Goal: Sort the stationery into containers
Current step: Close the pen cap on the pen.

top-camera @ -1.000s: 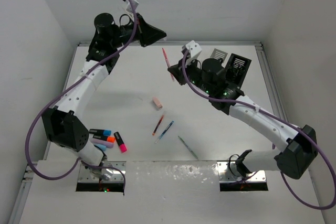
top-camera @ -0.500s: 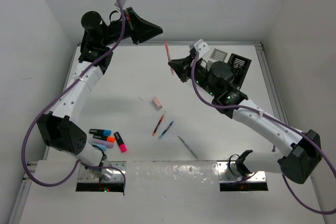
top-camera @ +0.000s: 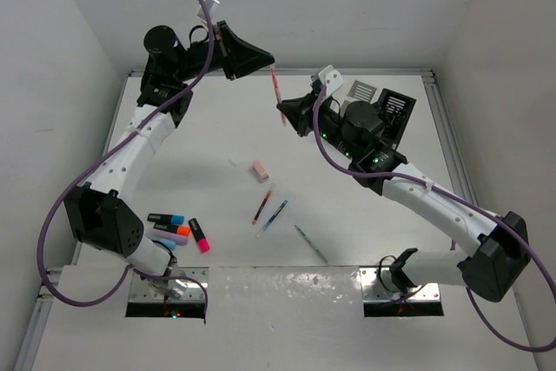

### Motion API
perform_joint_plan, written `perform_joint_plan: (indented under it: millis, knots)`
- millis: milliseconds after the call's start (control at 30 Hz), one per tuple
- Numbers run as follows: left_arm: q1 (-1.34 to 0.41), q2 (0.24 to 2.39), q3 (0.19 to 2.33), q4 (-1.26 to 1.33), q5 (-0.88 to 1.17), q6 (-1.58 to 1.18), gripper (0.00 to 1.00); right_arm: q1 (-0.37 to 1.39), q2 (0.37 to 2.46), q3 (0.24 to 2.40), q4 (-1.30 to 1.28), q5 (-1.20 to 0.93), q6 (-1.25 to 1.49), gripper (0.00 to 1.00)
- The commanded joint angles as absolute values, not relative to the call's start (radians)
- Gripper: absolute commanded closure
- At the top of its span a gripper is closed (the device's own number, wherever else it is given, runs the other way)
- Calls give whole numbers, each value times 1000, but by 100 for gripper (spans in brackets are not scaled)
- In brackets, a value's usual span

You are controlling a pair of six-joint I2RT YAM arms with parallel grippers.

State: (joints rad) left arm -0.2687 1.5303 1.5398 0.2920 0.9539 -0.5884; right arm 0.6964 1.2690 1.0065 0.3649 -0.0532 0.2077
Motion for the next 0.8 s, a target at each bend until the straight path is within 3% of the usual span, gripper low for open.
perform_joint_plan:
  millis: [0, 767]
  knots:
    - [-268, 1476, 1539, 316, 962, -584, 100, 698, 1272, 1048, 396, -51, 216, 100]
    - [-255, 1451, 1474, 285, 930, -584, 100, 706, 1262, 1043, 394, -46, 218, 100]
